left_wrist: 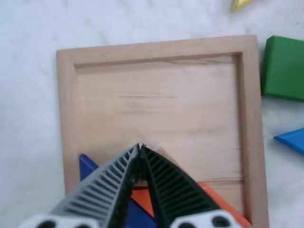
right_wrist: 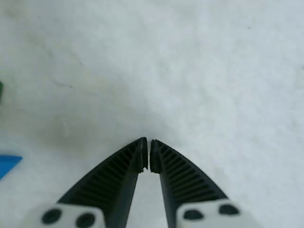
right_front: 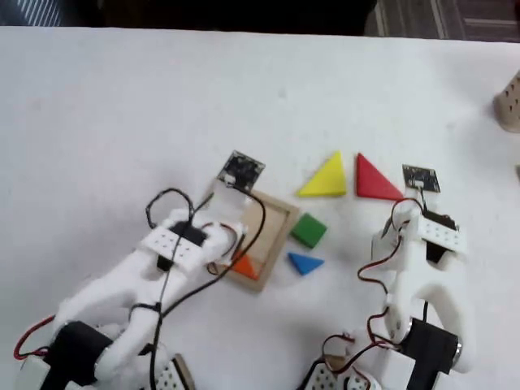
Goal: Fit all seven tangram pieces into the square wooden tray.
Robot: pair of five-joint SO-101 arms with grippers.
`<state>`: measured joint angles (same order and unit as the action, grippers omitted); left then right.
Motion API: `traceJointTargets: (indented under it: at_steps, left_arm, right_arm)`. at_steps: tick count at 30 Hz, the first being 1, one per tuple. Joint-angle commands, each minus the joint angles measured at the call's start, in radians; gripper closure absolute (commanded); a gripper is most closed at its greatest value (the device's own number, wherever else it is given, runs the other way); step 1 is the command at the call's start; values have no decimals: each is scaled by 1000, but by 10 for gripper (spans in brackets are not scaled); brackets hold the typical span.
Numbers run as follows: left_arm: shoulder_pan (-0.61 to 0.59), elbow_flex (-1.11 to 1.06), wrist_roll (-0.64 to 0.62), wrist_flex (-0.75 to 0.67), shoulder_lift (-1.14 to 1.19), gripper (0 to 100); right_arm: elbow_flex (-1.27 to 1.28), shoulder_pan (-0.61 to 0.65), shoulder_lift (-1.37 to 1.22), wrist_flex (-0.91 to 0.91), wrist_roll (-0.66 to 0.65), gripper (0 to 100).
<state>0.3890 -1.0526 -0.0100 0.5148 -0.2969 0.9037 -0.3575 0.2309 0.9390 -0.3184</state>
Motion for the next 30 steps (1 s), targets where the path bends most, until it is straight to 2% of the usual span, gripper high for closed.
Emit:
traceJointTargets:
  at_steps: [1,25,30]
  left_arm:
    - [25,54,-9,12,-2,977]
    - [27,52,-9,52,-2,978]
    - [5,60,-14,5,-1,978]
  right_arm:
    - [-6,10,36,-2,-6,978]
    - [-8,10,36,-2,-6,978]
    - [-8,10,35,-2,-6,978]
